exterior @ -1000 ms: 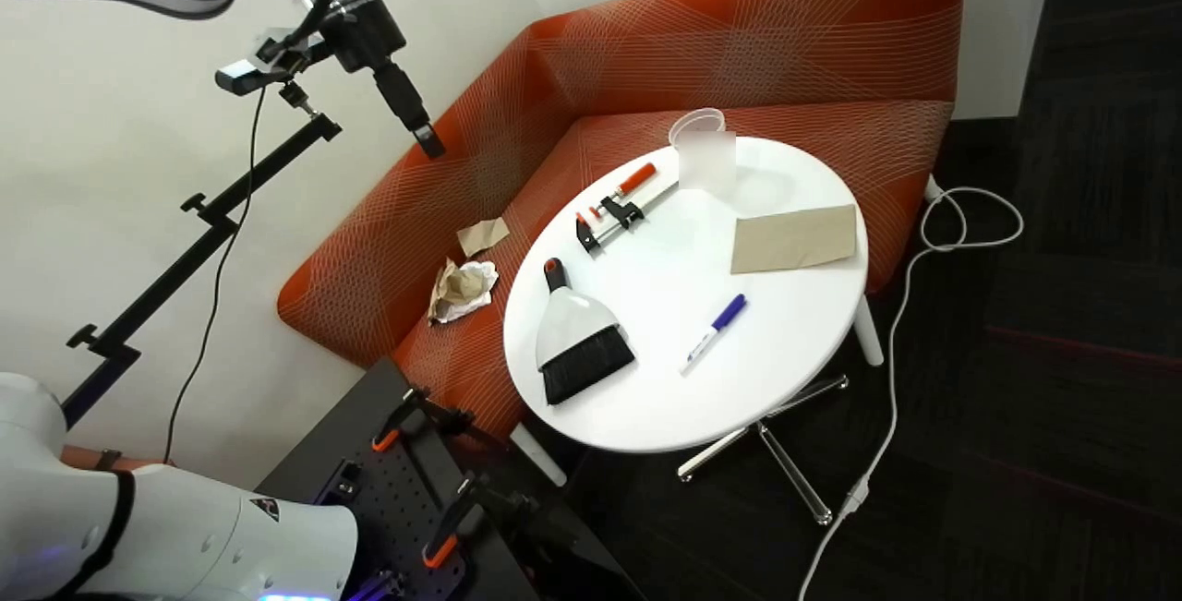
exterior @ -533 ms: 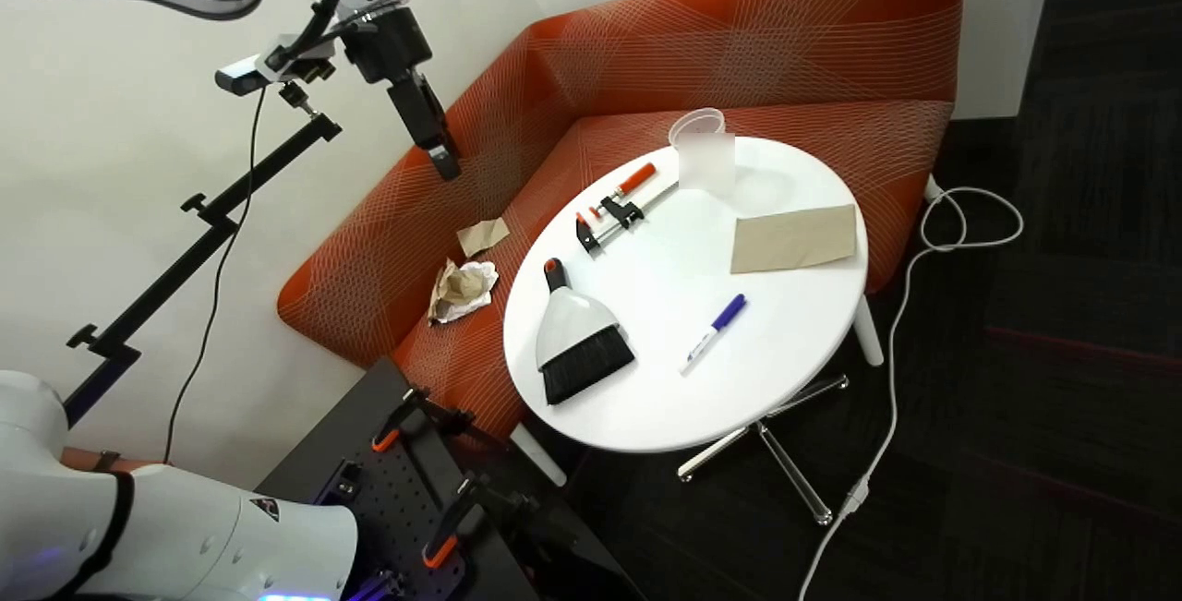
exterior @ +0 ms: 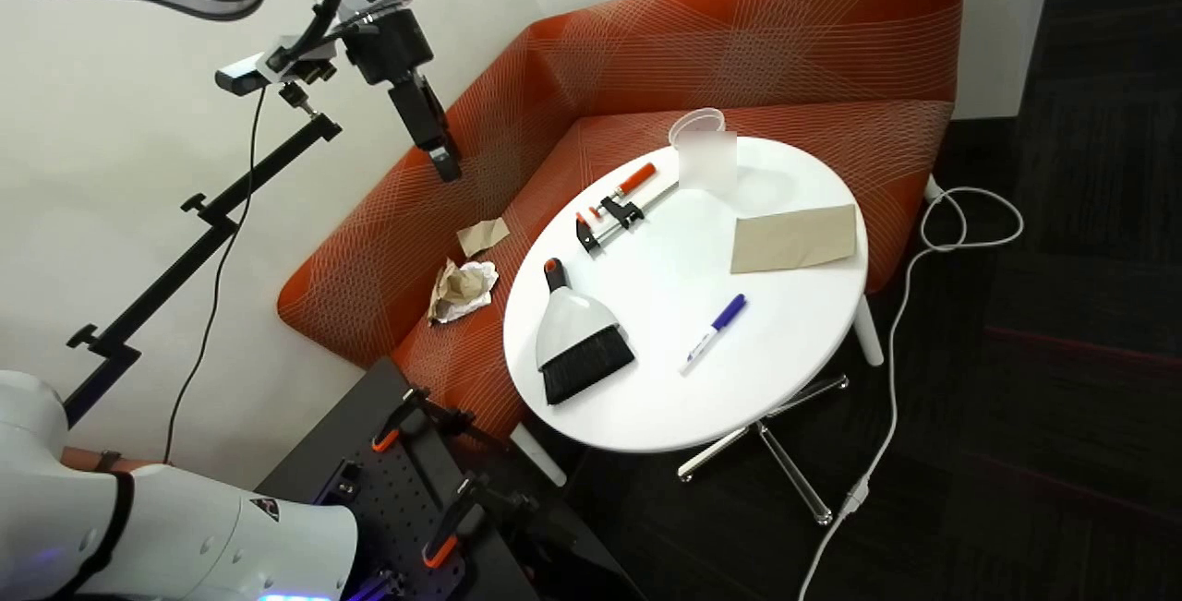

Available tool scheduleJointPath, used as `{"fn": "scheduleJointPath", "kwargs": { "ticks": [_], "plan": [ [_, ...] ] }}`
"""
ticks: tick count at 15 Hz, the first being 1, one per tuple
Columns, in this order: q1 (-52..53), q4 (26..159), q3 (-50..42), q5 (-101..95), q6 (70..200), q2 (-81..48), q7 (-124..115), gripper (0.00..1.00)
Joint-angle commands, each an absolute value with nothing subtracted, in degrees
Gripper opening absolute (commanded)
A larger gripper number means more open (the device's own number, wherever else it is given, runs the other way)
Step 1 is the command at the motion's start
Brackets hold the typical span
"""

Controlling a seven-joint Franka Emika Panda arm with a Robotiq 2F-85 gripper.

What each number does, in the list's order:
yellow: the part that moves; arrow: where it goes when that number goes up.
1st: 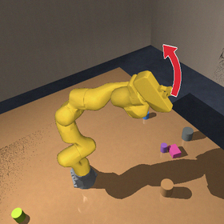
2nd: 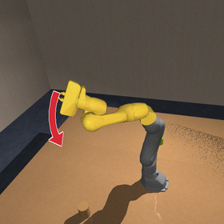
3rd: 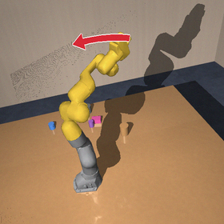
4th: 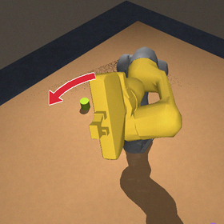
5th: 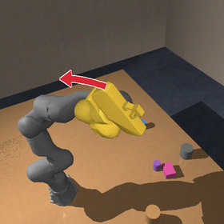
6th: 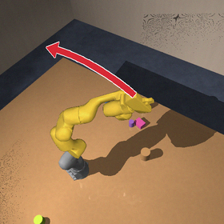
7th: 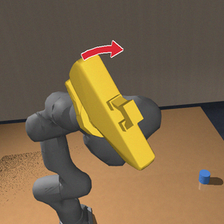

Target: Pick the pen and put it in the cup

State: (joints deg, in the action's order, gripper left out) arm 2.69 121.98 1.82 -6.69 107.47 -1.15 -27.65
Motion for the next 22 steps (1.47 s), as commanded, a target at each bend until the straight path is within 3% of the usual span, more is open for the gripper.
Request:
{"fn": "scheduleJointPath", "kwargs": {
  "ticks": [1, 9, 22],
  "plan": [
    [2.5, 120.4, 1.7, -7.5, 108.7, -3.2, -30.1, 1.00],
    [1.2, 111.6, -2.2, -6.4, 113.8, -17.9, -29.0, 1.00],
    [-3.7, 90.9, -6.5, -6.4, 106.2, -41.5, -10.5, 1.00]
  ]
}}
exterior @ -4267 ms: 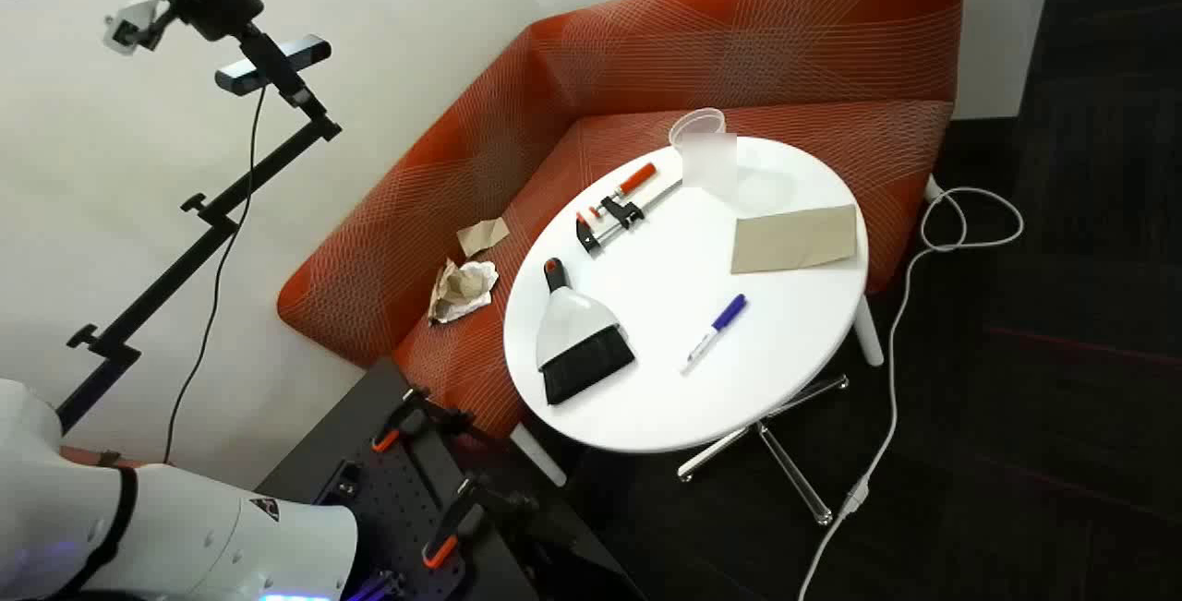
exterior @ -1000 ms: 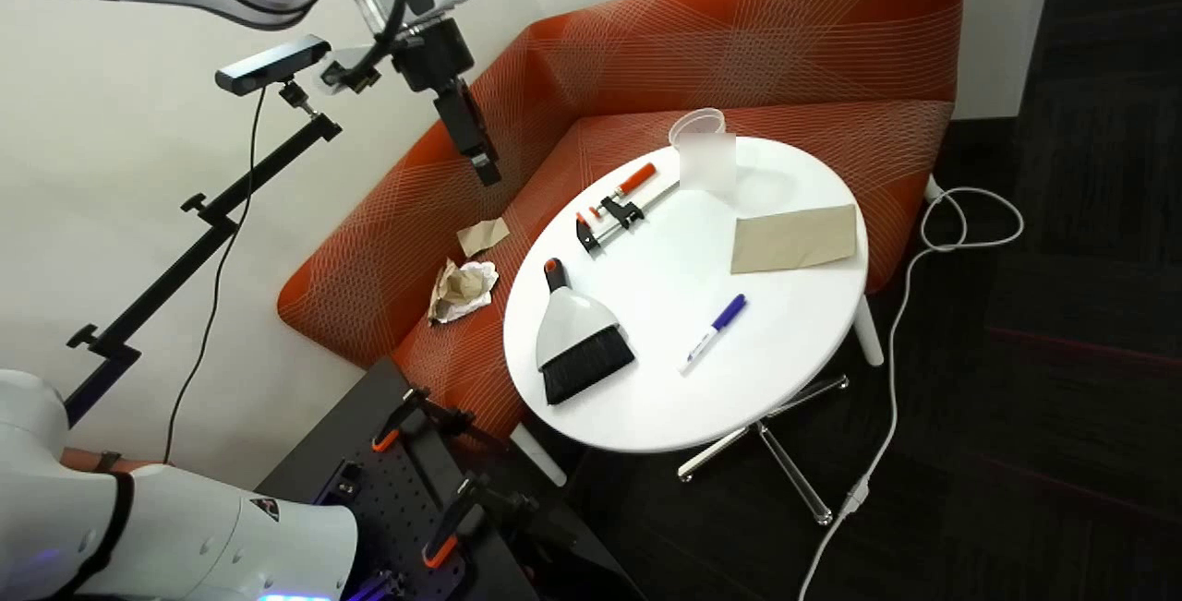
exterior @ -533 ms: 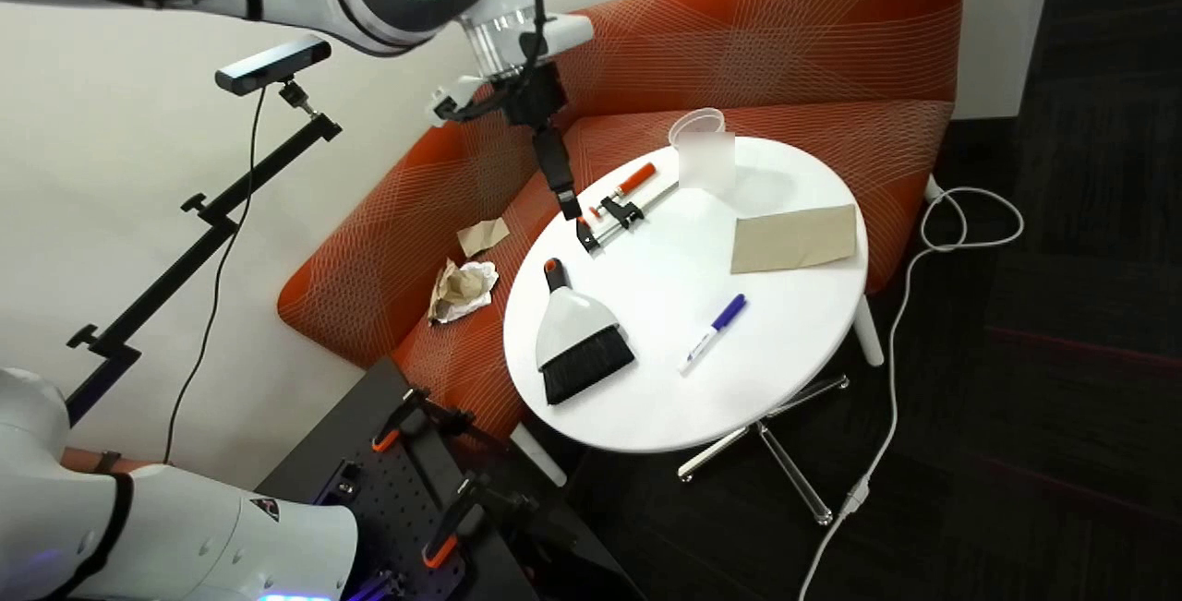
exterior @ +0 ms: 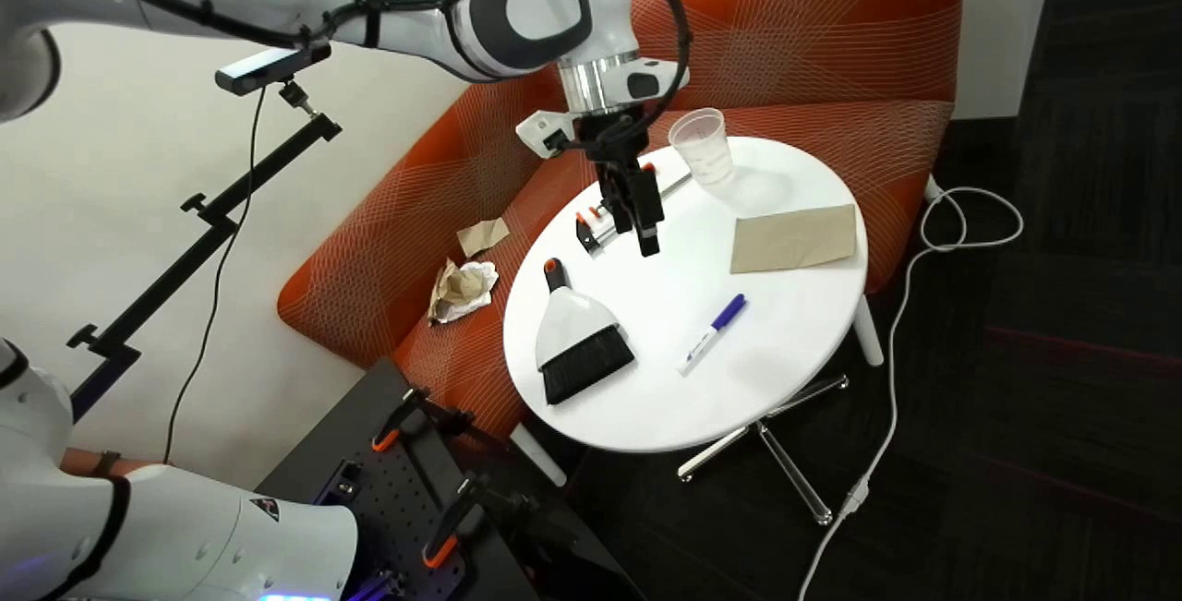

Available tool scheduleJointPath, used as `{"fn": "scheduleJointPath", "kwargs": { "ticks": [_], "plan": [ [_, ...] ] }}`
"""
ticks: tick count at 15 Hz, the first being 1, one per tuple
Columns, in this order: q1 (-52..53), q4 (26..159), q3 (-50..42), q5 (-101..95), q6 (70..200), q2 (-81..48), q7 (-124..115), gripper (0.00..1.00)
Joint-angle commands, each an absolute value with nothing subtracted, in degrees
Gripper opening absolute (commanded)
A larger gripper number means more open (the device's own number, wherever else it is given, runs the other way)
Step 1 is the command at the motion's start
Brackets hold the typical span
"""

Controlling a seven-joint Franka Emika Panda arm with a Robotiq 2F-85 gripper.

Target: Pick the pen and put it in the cup

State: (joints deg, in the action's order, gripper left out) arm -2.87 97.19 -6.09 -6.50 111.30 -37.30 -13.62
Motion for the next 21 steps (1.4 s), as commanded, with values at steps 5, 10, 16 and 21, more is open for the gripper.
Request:
{"fn": "scheduleJointPath", "kwargs": {
  "ticks": [5, 10, 16, 21],
  "plan": [
    [-3.6, 84.4, -7.5, -6.9, 101.8, -47.4, -12.3, 1.00],
    [-3.7, 88.0, -7.3, -6.3, 105.0, -45.8, -12.1, 1.00],
    [-4.7, 83.3, -7.0, -6.5, 103.4, -50.4, -9.6, 1.00],
    [-6.4, 76.9, -6.7, -6.7, 103.3, -56.9, -3.9, 1.00]
  ]
}}
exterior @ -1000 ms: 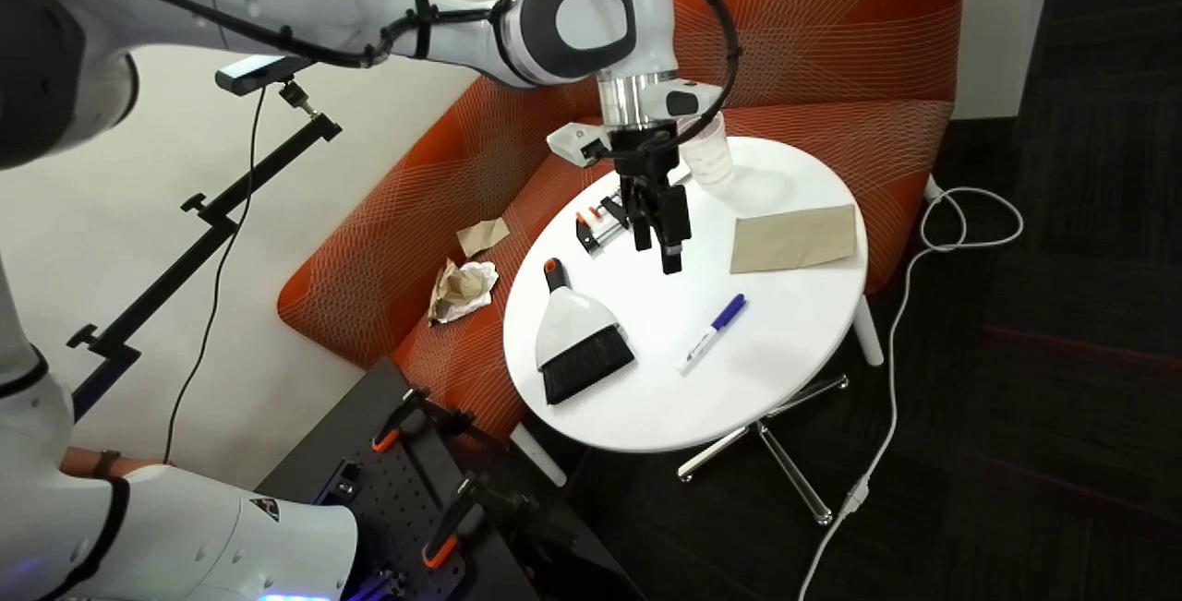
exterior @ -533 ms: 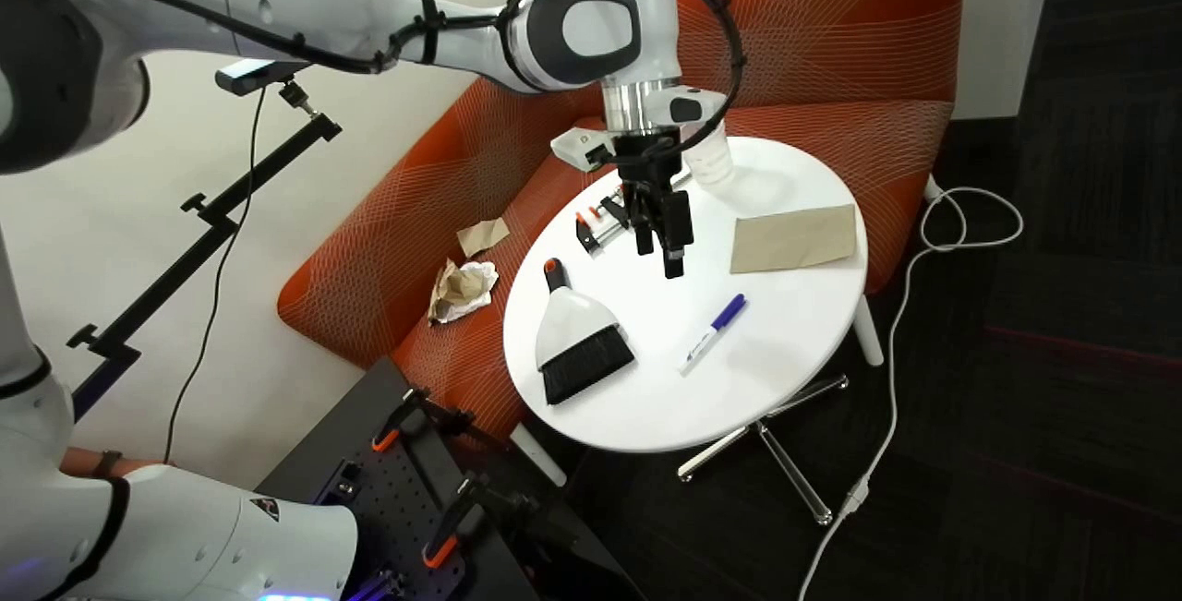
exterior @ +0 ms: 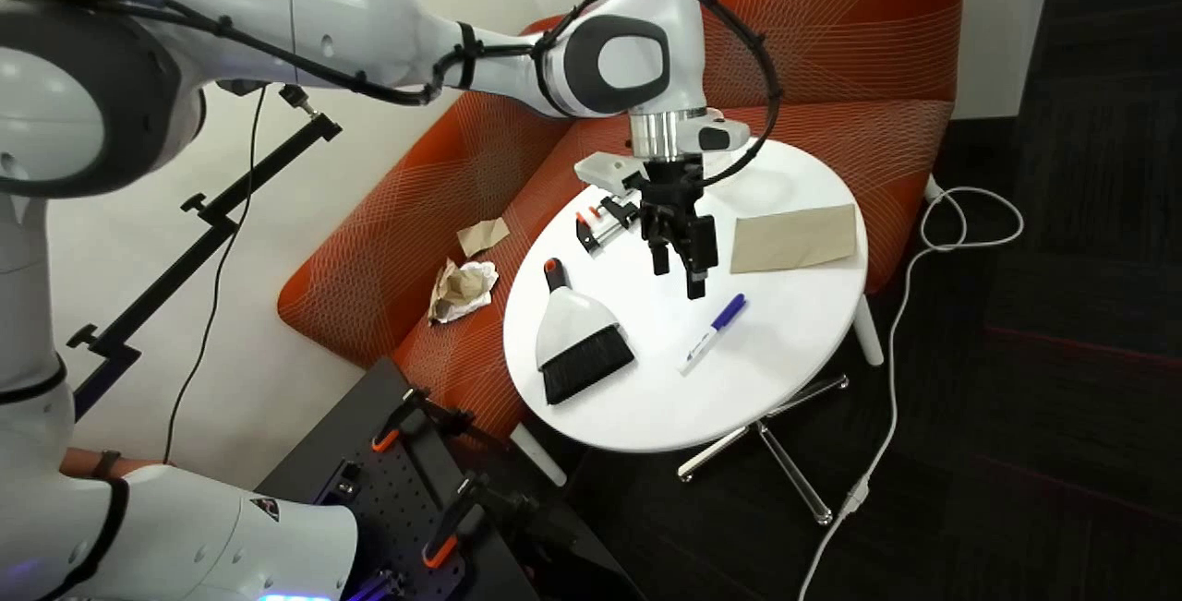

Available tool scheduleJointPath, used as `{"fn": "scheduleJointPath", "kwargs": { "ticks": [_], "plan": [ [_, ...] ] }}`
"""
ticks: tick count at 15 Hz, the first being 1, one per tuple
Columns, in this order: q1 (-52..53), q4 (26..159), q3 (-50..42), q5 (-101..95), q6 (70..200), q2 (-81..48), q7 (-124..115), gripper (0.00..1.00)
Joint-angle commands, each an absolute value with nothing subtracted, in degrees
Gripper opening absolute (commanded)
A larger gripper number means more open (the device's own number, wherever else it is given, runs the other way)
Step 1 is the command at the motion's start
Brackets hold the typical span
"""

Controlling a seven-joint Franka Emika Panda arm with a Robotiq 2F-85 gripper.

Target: Pick the pen and put it in the cup

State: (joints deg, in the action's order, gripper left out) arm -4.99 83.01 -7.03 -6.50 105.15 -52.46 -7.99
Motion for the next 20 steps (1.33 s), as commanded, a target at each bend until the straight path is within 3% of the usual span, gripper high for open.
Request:
{"fn": "scheduleJointPath", "kwargs": {
  "ticks": [1, 20],
  "plan": [
    [-6.9, 75.4, -6.6, -6.5, 103.1, -58.1, -2.9, 1.00],
    [-9.7, 63.1, -5.6, -2.6, 103.8, -68.3, -0.1, 1.00]
  ]
}}
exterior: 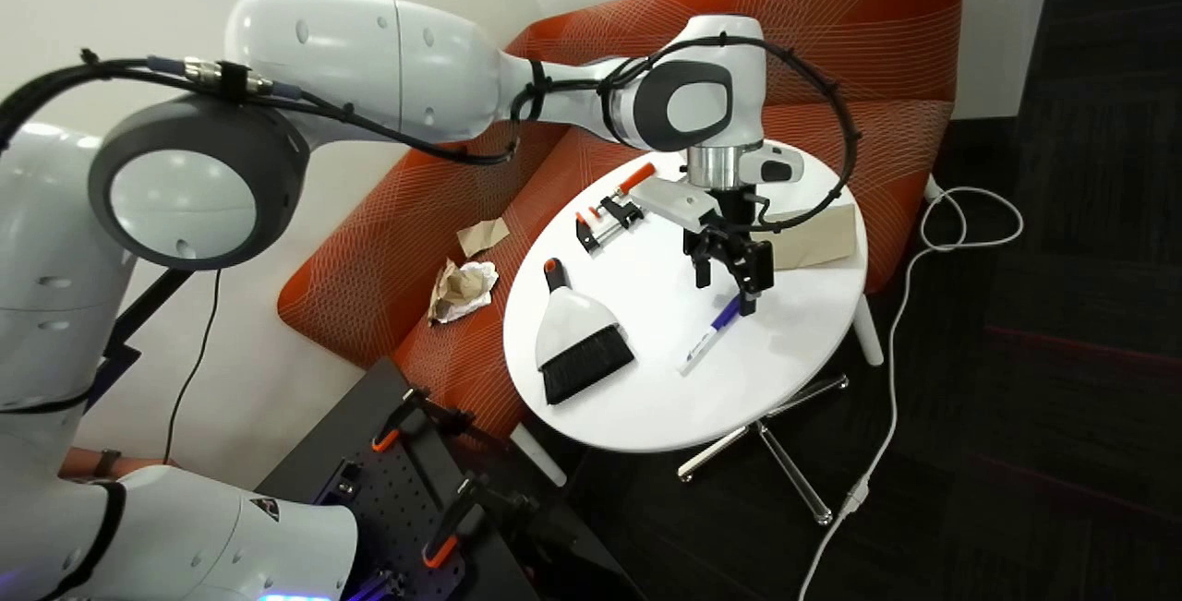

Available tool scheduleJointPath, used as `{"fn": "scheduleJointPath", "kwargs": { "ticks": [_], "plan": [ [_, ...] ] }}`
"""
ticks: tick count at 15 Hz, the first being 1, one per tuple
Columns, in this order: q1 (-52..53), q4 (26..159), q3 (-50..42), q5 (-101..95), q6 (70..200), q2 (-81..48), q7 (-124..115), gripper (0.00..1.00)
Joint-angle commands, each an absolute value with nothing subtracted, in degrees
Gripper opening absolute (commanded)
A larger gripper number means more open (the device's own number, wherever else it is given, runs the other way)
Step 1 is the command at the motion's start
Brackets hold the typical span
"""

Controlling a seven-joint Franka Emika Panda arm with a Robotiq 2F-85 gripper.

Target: Pick the pen and put it in the cup

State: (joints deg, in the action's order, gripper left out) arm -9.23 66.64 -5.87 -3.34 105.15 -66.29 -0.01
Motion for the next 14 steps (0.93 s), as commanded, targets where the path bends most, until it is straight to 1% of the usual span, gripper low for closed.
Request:
{"fn": "scheduleJointPath", "kwargs": {
  "ticks": [1, 5, 6, 7, 8, 11, 14],
  "plan": [
    [-9.7, 62.6, -5.6, -2.6, 103.6, -68.7, -0.1, 1.00],
    [-10.3, 60.4, -5.4, -2.2, 102.6, -70.4, 0.3, 1.00],
    [-10.5, 60.0, -5.4, -2.1, 102.5, -70.7, 0.4, 0.75],
    [-10.6, 59.7, -5.3, -2.1, 102.5, -71.0, 0.6, 0.74],
    [-10.7, 59.3, -5.3, -1.9, 102.2, -71.2, 0.5, 0.68],
    [-10.8, 58.1, -5.1, -1.5, 101.2, -71.7, 0.4, 0.42],
    [-10.9, 57.4, -5.2, -1.3, 100.6, -72.0, 0.4, 0.20]
  ]
}}
